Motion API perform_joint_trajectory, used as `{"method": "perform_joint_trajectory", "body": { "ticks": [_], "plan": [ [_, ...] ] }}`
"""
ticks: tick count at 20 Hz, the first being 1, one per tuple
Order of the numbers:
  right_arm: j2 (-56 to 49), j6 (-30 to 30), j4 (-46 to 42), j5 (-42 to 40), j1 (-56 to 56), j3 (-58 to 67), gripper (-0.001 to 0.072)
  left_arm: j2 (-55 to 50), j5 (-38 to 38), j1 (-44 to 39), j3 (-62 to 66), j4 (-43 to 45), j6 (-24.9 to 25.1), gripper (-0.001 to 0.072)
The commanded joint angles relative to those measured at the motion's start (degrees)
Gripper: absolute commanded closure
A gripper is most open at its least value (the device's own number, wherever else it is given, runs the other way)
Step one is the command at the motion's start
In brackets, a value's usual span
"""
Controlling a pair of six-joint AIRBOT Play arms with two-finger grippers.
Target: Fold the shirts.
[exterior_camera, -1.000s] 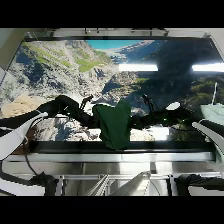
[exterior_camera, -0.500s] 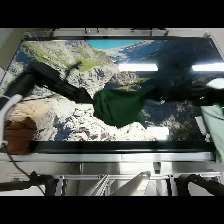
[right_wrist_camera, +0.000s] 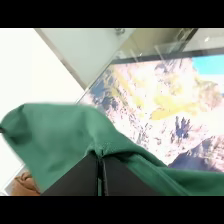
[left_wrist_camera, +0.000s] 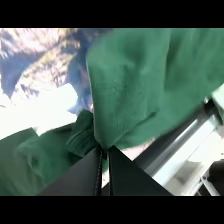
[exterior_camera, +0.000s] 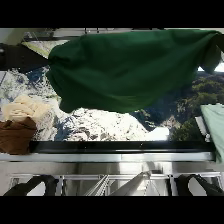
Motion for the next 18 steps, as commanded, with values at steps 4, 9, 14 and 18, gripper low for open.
{"method": "perform_joint_trajectory", "body": {
  "ticks": [4, 9, 14, 18],
  "plan": [
    [-7.6, 0.0, -5.6, 0.0, 8.2, 0.5, 0.069, 1.7, -1.1, 0.9, -11.4, 0.3, -0.3, 0.0689],
    [-23.9, -3.0, -9.4, -10.7, 18.8, 0.5, 0.0689, -6.9, -4.9, 1.0, -23.1, 0.9, 2.6, 0.069],
    [-34.0, -3.0, -10.4, -12.7, 16.5, 1.2, 0.0327, -18.7, -7.1, 5.5, -22.6, 4.8, 2.5, -0.0011],
    [-33.6, 0.3, -17.0, -2.2, 5.6, 1.0, 0.0328, -26.4, -3.3, 11.8, -14.9, 4.8, 2.5, -0.0011]
  ]
}}
